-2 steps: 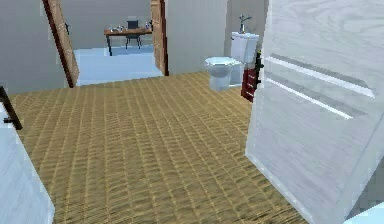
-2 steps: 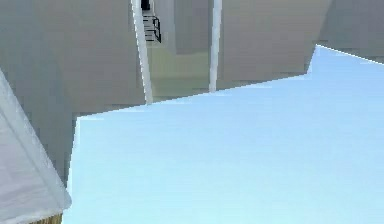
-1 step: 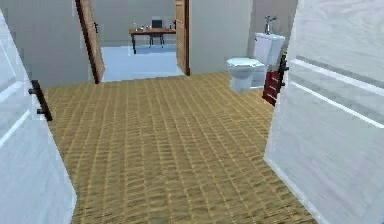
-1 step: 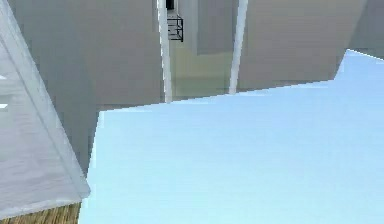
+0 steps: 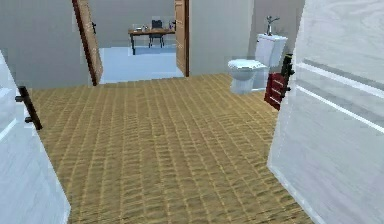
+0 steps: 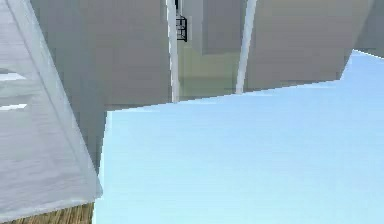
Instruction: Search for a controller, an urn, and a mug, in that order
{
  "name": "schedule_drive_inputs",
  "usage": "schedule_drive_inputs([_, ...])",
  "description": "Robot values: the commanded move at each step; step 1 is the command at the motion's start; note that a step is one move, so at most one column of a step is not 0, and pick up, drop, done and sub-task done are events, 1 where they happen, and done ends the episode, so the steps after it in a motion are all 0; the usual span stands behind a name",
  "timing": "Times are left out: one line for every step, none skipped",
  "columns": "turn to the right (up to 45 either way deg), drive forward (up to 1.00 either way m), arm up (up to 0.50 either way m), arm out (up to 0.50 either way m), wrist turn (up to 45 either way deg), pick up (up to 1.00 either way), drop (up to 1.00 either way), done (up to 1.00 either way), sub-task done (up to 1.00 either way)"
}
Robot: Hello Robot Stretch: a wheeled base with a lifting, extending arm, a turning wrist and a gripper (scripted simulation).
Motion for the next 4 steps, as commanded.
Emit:
schedule_drive_inputs([-15.0, 0.0, 0.0, 0.0, 0.0, 0.0, 0.0, 0.0, 0.0])
schedule_drive_inputs([0.0, 1.0, 0.0, 0.0, 0.0, 0.0, 0.0, 0.0, 0.0])
schedule_drive_inputs([0.0, 1.0, 0.0, 0.0, 0.0, 0.0, 0.0, 0.0, 0.0])
schedule_drive_inputs([0.0, 1.0, 0.0, 0.0, 0.0, 0.0, 0.0, 0.0, 0.0])
